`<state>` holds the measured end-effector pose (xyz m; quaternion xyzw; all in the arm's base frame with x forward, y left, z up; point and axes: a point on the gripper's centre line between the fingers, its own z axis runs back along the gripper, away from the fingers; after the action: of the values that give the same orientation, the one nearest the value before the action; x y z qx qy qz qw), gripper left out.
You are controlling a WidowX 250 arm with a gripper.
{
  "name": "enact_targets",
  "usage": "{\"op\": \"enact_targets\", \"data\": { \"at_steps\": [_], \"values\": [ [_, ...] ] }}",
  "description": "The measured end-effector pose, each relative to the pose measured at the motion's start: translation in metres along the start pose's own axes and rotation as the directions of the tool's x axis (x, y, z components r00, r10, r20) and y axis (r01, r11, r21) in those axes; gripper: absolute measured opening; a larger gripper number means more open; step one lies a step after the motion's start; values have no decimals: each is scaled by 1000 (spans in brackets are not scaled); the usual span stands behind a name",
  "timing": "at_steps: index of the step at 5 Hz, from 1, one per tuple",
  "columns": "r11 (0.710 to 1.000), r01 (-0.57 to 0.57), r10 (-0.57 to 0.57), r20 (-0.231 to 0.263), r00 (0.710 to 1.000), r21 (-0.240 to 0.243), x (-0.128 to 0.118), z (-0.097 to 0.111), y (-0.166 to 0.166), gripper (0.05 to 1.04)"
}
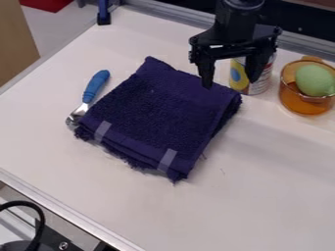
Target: Move the blue towel to the bottom left corner of the table
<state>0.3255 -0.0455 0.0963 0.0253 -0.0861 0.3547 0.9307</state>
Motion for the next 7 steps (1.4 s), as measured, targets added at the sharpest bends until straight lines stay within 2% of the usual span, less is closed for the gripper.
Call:
{"op": "enact_targets", "data": {
  "at_steps": [1, 2, 3, 4, 5, 6, 7],
  "values": [
    [1000, 8, -7, -21, 1000, 25, -4, -10, 4, 997],
    [996, 82, -82, -3, 997, 17, 0, -22, 24, 997],
    [956, 289, -289, -24, 957, 57, 5, -23, 42, 965],
    [919, 387, -390, 26, 920, 78, 10, -28, 56, 701],
    [882, 464, -469, 58, 881, 77, 18, -34, 63, 383],
    [856, 514, -518, 89, 851, 59, 24, -45, 69, 175],
    [827, 560, -561, -7, 828, 44, 23, -65, 74, 58]
  ]
}}
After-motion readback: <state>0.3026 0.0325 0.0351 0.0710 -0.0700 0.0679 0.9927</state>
